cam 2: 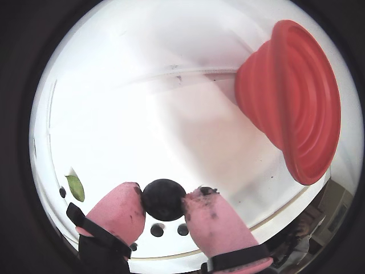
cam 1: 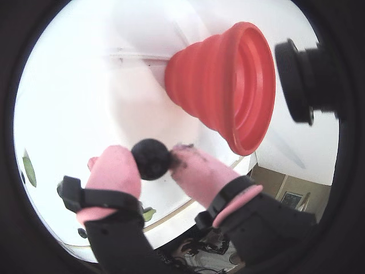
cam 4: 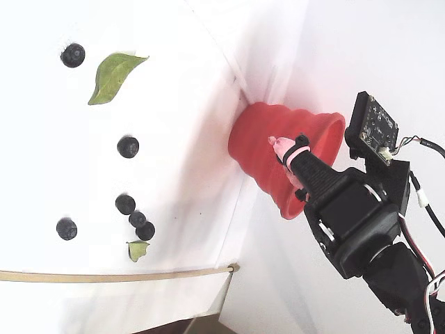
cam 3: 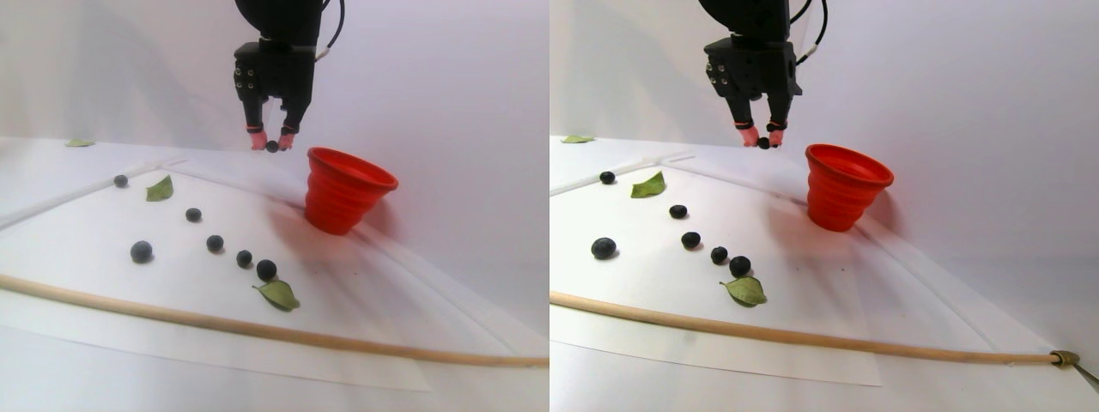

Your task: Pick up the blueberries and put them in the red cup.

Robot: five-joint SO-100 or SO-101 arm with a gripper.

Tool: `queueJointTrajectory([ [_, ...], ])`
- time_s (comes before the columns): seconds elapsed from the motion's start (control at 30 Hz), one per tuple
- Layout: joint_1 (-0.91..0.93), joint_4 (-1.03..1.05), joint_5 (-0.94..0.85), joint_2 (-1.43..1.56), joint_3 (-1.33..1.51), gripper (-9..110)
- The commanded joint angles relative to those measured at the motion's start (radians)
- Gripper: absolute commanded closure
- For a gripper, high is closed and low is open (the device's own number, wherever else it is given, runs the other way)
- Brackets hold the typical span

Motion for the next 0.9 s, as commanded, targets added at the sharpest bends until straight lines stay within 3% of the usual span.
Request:
queueJointTrajectory([
  [0.0, 0.075, 0.002, -0.015, 0.127, -0.057, 89],
  [0.87, 0.206, 0.014, -0.091, 0.107, -0.178, 89],
])
